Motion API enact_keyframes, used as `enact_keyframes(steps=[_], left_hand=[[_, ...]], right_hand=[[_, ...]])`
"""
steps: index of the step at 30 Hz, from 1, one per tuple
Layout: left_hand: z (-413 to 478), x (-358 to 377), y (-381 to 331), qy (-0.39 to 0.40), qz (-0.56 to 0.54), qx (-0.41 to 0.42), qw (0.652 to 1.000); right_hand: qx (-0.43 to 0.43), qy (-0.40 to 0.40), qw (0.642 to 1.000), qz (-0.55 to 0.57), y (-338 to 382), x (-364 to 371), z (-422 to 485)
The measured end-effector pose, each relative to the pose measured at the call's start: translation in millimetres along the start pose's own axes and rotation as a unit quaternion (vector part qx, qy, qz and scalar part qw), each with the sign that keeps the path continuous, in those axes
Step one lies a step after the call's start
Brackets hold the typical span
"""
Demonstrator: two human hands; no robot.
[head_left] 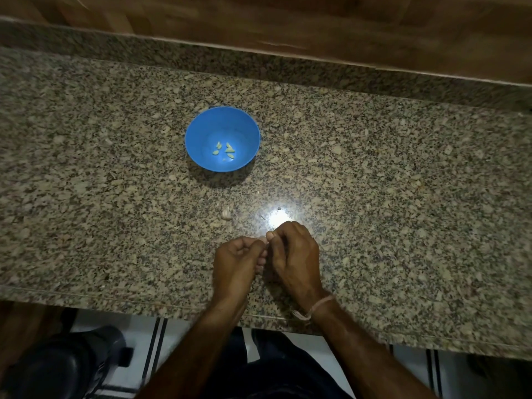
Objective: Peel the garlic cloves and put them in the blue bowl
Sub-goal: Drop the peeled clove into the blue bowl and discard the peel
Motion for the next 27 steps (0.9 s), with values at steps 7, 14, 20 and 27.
enact_keyframes(steps=[7,14,20,27], left_hand=[[2.8,-5.8,-4.5,-0.016,0.009,0.062,0.998],[8.8,-6.5,-3.4,0.012,0.014,0.072,0.997],[8.0,-2.7,-1.5,0.041,-0.045,-0.005,0.998],[12.0,5.2,5.7,0.074,-0.16,-0.163,0.971]], right_hand=[[0.266,0.154,0.867,0.392,-7.4,17.4,-9.5],[0.313,0.189,0.836,0.41,-7.3,25.3,-14.2],[0.231,0.197,0.892,0.336,-2.5,20.3,-7.9],[0.29,0.243,0.827,0.415,1.6,28.8,-13.8]])
Point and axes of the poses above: each hand's wrist, its own z-axis towards the middle knuckle, its own x-axis out of the palm, y = z × x, the point moved 6 cm from there along z, towards the middle knuckle, and after that the axes turned 11 degrees about -z, right-handed, at the moved point
